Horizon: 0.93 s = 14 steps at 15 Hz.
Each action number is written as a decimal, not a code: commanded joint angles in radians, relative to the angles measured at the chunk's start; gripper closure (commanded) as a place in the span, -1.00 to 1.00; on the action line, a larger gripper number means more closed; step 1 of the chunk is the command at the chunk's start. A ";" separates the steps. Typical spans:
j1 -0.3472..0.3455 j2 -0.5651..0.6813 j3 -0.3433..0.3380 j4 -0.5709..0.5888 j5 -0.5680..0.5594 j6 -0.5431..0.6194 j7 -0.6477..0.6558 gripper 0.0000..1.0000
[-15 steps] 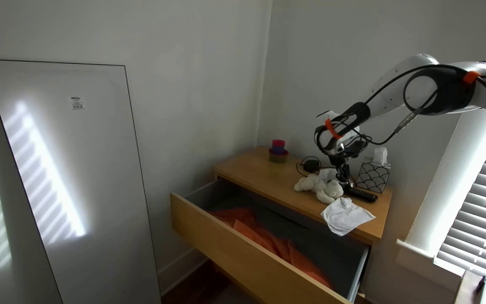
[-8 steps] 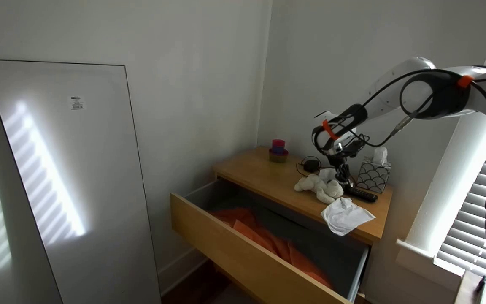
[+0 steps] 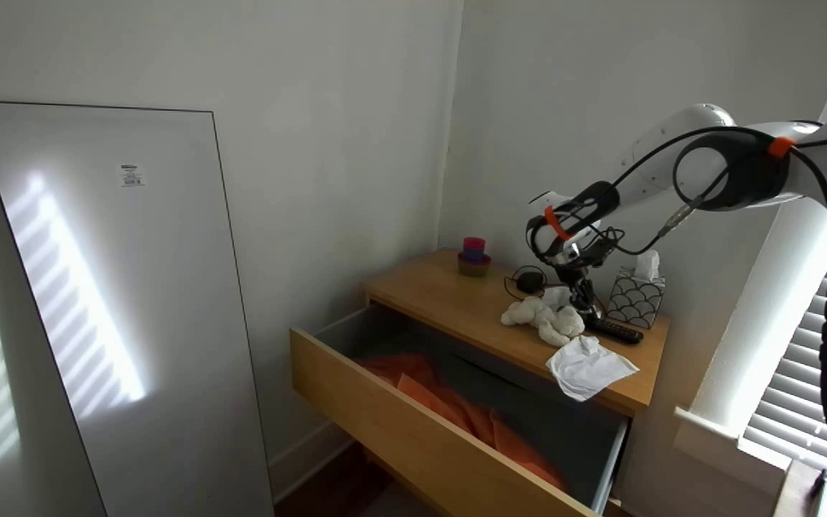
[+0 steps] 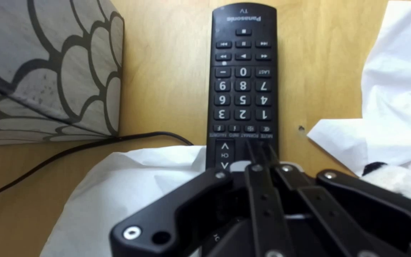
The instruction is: Press a button on the black remote
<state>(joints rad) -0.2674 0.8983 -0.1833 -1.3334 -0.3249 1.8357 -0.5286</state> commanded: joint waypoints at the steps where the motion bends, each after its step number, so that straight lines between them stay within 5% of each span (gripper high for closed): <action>1: -0.012 0.077 0.013 0.039 -0.017 -0.009 0.023 1.00; 14: -0.014 0.112 0.015 0.098 -0.021 -0.057 0.022 1.00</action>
<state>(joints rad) -0.2645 0.9396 -0.1832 -1.2663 -0.3348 1.7705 -0.5286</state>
